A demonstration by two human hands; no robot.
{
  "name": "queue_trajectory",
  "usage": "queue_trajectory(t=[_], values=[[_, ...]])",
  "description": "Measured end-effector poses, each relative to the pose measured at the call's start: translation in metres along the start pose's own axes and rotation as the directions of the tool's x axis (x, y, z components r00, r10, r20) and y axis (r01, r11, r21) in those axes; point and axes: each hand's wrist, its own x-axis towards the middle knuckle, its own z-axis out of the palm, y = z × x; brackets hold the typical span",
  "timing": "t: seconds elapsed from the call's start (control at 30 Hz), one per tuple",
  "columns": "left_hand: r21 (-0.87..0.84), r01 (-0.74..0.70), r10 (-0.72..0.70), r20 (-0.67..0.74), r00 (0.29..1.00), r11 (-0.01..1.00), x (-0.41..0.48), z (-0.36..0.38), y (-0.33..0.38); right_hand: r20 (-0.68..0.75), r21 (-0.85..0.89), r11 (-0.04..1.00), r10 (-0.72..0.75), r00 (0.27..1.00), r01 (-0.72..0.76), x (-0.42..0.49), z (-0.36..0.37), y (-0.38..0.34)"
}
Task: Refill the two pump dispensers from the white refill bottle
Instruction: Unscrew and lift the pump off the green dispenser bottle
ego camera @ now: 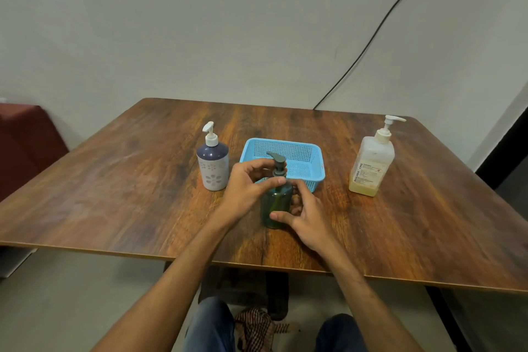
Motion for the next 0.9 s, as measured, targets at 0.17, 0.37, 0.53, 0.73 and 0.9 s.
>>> queue_trajectory(t=[0.17, 0.37, 0.53, 0.73, 0.9], values=[[0.066, 0.009, 0.005, -0.203, 0.979, 0.998, 0.003, 0.016, -0.005, -0.008, -0.004, 1.0, 0.019, 1.0, -0.019, 0.0, 0.001, 0.0], [0.032, -0.005, 0.016, -0.354, 0.935, 0.999, -0.005, 0.031, -0.004, -0.01, -0.025, 1.0, -0.008, 1.0, 0.007, 0.001, 0.0, 0.0], [-0.058, 0.026, -0.043, -0.323, 0.945, 0.998, -0.003, 0.024, 0.004, 0.0, 0.0, 1.0, 0.008, 1.0, -0.008, 0.0, 0.0, -0.003], [-0.054, -0.118, 0.09, -0.369, 0.925, 0.992, 0.006, 0.016, 0.031, 0.006, 0.013, 1.0, 0.015, 1.0, -0.015, -0.001, -0.001, -0.003], [-0.064, -0.195, 0.155, -0.394, 0.906, 0.979, 0.011, 0.003, 0.059, 0.007, 0.008, 1.0, -0.008, 1.0, 0.008, -0.001, -0.002, -0.003]])
